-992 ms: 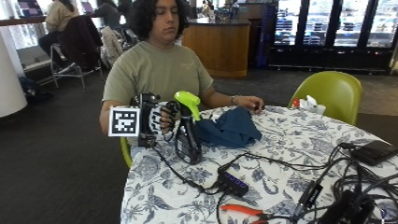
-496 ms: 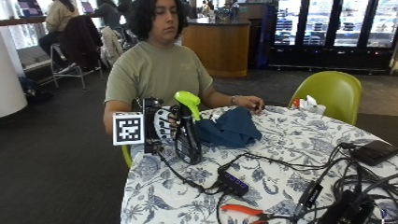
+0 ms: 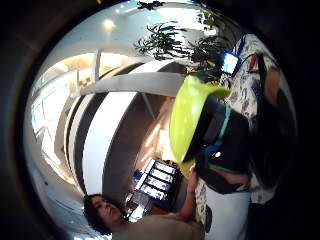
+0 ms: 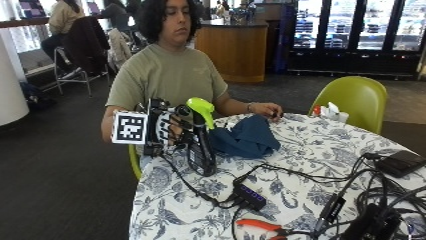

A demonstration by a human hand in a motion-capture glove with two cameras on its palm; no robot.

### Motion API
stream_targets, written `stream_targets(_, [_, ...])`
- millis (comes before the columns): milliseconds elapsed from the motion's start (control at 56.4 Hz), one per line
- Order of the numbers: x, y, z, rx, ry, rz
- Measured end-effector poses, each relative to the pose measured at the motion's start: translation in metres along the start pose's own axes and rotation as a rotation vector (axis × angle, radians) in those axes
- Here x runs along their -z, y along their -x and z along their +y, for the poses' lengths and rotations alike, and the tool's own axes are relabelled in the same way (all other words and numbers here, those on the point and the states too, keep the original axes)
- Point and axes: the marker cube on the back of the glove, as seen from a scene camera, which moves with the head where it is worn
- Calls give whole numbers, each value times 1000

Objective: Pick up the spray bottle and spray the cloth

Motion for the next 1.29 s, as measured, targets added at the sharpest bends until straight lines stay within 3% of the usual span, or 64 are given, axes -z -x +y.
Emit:
stream_targets(106, [9,1,26,-5,146,19])
stream_targets(461, [59,9,120,45,324,227])
stream_targets(709, [72,11,180,83,328,365])
stream_targets(957, [79,14,201,126,281,512])
stream_targets(1294, [78,12,187,114,333,539])
